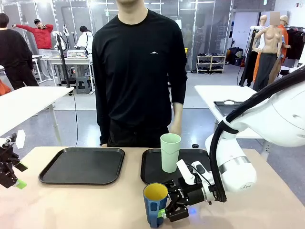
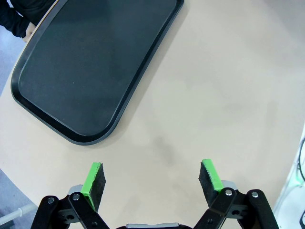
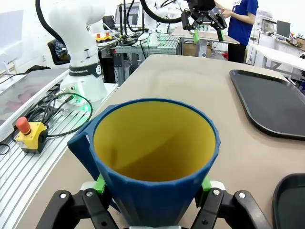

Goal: Sort and store the cups by type.
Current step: Pick up the Handle plastic cup and place it into the empty Flat Tray.

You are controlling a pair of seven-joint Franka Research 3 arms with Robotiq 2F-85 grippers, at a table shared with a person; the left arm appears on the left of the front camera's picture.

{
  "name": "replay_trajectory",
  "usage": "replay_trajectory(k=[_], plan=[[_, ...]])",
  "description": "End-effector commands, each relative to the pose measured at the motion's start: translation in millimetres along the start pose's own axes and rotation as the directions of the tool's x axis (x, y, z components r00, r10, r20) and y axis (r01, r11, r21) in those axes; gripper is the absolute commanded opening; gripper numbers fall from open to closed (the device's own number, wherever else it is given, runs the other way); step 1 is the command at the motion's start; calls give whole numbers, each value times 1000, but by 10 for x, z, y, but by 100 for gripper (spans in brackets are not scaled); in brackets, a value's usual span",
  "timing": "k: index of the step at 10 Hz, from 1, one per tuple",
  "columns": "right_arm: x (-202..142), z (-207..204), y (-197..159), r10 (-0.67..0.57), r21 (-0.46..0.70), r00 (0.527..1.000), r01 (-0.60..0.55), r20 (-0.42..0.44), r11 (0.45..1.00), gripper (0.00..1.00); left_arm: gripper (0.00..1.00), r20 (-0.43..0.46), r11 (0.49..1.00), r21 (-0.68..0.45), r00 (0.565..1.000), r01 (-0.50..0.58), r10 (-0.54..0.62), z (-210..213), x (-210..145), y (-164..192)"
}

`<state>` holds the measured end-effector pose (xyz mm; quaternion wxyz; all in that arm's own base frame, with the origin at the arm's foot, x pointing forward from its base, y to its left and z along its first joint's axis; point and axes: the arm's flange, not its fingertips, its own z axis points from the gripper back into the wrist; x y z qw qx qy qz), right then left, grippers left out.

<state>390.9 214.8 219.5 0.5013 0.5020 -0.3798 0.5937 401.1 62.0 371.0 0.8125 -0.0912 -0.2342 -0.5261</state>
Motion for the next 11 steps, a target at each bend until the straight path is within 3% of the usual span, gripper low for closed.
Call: replay_trajectory(k=[1, 6, 11], plan=[[-199, -176, 278, 53, -44, 999, -52, 12, 998, 52, 100, -14, 1000, 13, 1000, -12, 12, -14, 6, -5], [384, -689, 85, 49, -163, 999, -51, -17, 985, 52, 100, -14, 1000, 13, 1000, -12, 12, -14, 6, -5], [1166, -1290, -503, 73, -175, 997, -78, -34, 982, 52, 100, -14, 1000, 13, 1000, -12, 12, -14, 6, -5]])
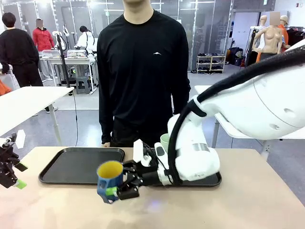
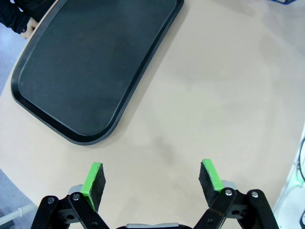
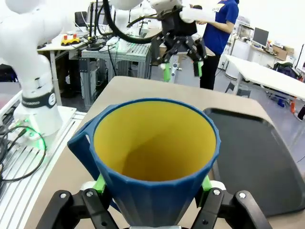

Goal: Sort and store the cups by type.
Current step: Pick up the Handle plastic cup and place it into the empty Flat Tray.

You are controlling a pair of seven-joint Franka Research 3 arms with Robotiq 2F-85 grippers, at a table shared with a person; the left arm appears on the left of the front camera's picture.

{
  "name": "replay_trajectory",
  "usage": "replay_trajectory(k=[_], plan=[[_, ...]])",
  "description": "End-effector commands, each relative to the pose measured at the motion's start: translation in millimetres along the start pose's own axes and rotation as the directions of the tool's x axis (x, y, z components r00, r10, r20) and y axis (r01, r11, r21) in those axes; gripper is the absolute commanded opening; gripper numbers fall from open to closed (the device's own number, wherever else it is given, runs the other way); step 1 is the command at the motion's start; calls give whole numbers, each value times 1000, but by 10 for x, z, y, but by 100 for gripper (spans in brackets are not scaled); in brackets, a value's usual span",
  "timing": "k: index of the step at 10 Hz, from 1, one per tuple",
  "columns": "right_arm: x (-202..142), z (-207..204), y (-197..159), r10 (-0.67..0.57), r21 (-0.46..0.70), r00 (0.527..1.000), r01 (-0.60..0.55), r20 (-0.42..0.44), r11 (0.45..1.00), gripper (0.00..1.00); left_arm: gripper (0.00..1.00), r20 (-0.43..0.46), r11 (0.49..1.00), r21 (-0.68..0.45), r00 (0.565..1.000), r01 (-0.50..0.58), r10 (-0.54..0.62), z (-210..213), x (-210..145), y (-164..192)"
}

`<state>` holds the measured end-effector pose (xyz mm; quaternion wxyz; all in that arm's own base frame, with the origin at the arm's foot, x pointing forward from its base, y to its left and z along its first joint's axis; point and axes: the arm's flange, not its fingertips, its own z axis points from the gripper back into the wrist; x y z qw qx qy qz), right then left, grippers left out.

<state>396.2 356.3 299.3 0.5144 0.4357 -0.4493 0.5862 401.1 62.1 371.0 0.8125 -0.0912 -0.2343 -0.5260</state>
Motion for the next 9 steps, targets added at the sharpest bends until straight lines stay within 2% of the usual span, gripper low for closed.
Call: replay_trajectory(k=[1, 5, 6, 9], plan=[[200, -258, -303, -24, -5, 1000, 24, 2, 1000, 52, 100, -14, 1000, 13, 1000, -12, 12, -14, 7, -5], [547, -617, -695, -68, -62, 995, 72, 67, 995, 52, 100, -14, 1000, 13, 1000, -12, 12, -14, 7, -5], [490, -402, -523, -27, -26, 998, 29, 63, 999, 52, 100, -14, 1000, 13, 1000, -12, 12, -14, 7, -5], [490, -402, -523, -27, -26, 998, 29, 63, 999, 52, 100, -14, 1000, 13, 1000, -12, 12, -14, 7, -5]])
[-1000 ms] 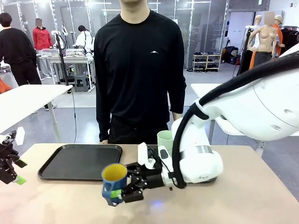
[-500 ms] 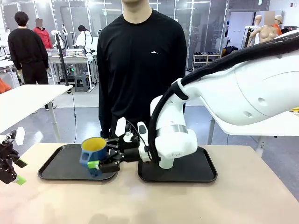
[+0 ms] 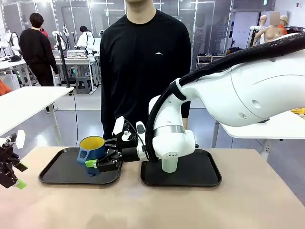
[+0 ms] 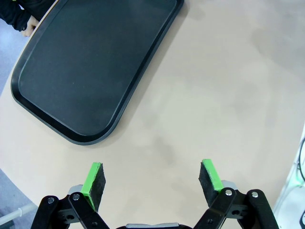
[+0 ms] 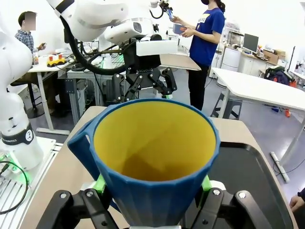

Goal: Sort and store the cups by type.
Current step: Pick up the Handle plastic cup and place it into the empty Flat Tray.

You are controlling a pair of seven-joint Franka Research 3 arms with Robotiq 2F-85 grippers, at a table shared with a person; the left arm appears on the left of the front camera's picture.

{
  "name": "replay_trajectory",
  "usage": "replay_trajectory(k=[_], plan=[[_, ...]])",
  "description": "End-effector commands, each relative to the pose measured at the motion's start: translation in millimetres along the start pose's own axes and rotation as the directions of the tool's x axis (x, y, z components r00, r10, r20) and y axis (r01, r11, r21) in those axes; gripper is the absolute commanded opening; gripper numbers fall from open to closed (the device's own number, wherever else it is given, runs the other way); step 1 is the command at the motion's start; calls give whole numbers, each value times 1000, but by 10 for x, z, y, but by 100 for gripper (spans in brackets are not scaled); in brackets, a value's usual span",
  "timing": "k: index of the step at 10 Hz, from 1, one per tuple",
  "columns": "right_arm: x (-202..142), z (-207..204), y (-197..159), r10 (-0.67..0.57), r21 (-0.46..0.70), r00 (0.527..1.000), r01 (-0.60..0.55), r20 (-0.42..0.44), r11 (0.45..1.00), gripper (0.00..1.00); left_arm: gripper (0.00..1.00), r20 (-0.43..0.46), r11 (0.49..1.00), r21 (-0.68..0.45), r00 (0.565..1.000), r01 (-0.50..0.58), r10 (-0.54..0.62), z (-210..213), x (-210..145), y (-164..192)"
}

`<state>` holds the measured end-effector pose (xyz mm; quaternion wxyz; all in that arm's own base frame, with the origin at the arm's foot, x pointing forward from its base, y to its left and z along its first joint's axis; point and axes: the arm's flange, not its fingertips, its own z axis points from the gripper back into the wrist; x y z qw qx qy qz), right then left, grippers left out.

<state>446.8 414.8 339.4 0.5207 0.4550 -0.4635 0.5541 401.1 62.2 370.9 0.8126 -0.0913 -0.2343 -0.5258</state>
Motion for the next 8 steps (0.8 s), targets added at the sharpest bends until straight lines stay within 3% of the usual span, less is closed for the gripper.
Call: replay_trajectory(k=[1, 2, 4, 8], plan=[[24, 57, 50, 17, 4, 1000, -17, 3, 1000, 52, 100, -15, 1000, 13, 1000, -12, 12, -13, 9, -5], [0, 0, 0, 0, 0, 1000, 0, 0, 1000, 77, 100, -15, 1000, 13, 1000, -12, 12, -13, 9, -5], [-140, -341, -276, -19, -12, 998, 20, 67, 1000, 77, 100, -15, 1000, 13, 1000, -12, 12, -13, 9, -5], [-249, -754, -663, -48, -69, 994, 55, 103, 996, 77, 100, -15, 1000, 13, 1000, -12, 12, -13, 9, -5]])
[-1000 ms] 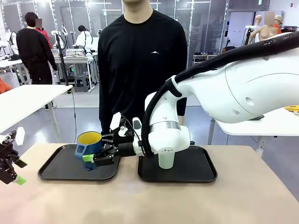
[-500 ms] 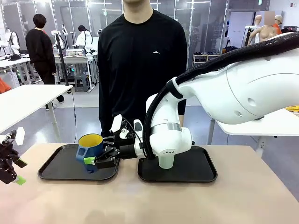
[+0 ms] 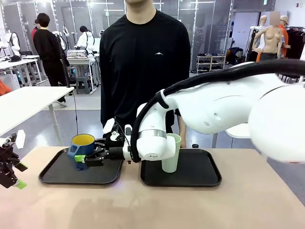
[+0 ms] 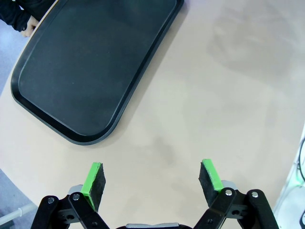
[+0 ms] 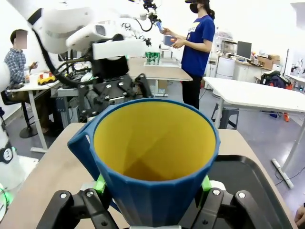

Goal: Sort and store the cups by type.
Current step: Pick up the Handle plastic cup and place it into the empty Flat Tray.

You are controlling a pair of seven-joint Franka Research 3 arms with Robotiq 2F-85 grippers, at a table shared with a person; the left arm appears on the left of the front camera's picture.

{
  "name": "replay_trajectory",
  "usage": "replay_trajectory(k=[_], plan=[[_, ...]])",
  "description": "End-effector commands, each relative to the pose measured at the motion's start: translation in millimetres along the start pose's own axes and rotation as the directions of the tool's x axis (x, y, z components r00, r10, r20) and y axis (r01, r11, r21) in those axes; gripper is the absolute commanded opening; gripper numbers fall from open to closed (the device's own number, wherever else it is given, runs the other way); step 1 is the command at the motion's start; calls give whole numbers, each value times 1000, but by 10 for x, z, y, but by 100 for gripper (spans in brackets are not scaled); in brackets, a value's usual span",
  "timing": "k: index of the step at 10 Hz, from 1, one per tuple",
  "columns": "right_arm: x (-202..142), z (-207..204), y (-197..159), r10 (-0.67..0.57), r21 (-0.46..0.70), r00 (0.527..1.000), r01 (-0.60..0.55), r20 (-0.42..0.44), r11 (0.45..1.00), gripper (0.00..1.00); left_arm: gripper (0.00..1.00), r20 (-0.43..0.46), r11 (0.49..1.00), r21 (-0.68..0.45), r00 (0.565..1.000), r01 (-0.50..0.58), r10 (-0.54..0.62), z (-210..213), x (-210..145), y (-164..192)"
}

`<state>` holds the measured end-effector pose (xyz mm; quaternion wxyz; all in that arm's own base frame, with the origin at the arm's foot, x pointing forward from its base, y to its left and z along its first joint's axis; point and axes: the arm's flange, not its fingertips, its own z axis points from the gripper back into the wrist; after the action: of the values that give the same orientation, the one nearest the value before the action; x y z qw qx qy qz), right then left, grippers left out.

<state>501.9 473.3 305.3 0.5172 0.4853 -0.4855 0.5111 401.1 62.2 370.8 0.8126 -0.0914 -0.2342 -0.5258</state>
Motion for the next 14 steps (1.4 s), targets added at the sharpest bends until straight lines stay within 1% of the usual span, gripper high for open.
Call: replay_trajectory(k=[1, 4, 9, 11, 14], plan=[[-16, -193, -168, 7, -75, 1000, -8, -19, 997, 77, 100, -15, 1000, 14, 1000, -12, 12, -13, 9, -5], [-199, -260, -373, -11, -145, 999, 4, -48, 989, 77, 100, -15, 1000, 14, 1000, -12, 12, -13, 9, -5], [-512, -301, -443, -37, -200, 997, 22, -69, 979, 77, 100, -15, 1000, 14, 1000, -12, 12, -13, 9, -5], [-630, -321, -445, -43, -230, 997, 28, -58, 973, 77, 100, -15, 1000, 14, 1000, -12, 12, -13, 9, -5], [-716, -288, -451, -39, -258, 998, 25, -49, 966, 77, 100, -15, 1000, 14, 1000, -12, 12, -13, 9, -5]])
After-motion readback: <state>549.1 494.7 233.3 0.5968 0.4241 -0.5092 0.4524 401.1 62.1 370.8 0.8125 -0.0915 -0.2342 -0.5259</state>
